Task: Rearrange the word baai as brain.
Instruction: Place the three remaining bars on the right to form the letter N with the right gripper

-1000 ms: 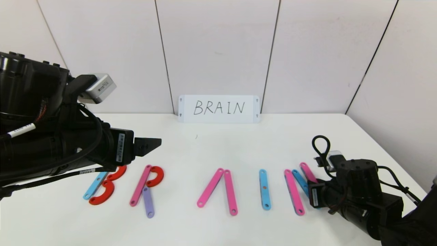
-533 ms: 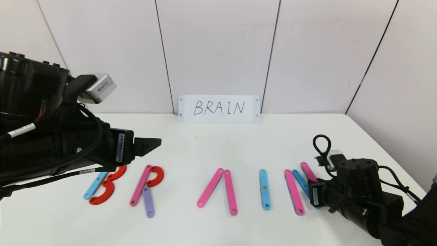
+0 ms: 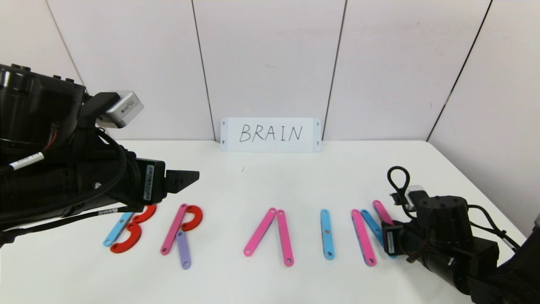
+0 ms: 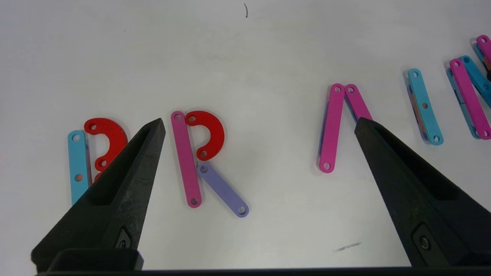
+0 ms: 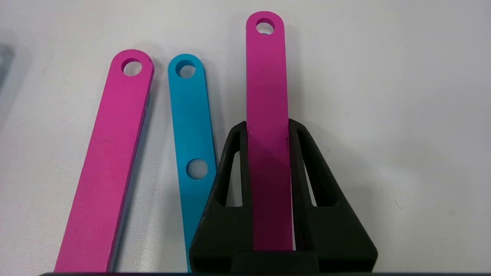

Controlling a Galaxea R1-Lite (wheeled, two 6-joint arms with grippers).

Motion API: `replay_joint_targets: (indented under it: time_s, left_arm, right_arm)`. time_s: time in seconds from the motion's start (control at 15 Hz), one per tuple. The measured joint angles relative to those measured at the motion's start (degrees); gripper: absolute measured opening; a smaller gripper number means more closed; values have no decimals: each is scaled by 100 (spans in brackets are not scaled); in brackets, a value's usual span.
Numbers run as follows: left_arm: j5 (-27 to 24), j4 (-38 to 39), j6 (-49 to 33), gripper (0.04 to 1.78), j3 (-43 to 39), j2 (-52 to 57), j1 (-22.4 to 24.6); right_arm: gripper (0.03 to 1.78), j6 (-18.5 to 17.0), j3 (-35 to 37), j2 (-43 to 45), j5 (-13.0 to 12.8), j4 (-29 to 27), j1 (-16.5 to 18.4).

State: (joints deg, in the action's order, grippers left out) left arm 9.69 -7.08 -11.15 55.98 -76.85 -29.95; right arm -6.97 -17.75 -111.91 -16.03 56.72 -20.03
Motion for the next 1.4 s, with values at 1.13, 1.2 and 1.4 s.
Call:
replay_joint_targets:
  time_s: [1.13, 1.2, 1.4]
  left_arm:
    - [0, 0, 0, 173, -9, -24, -2]
    - [0, 0, 0, 173, -13, -27, 0]
    - [0, 1, 7, 173, -15, -33, 0]
  right_arm:
    - [164, 48, -193, -5, -265, 105, 300]
    - [164, 65, -215, 11, -265, 91, 383]
    - [166, 98, -230, 77, -265, 101, 608]
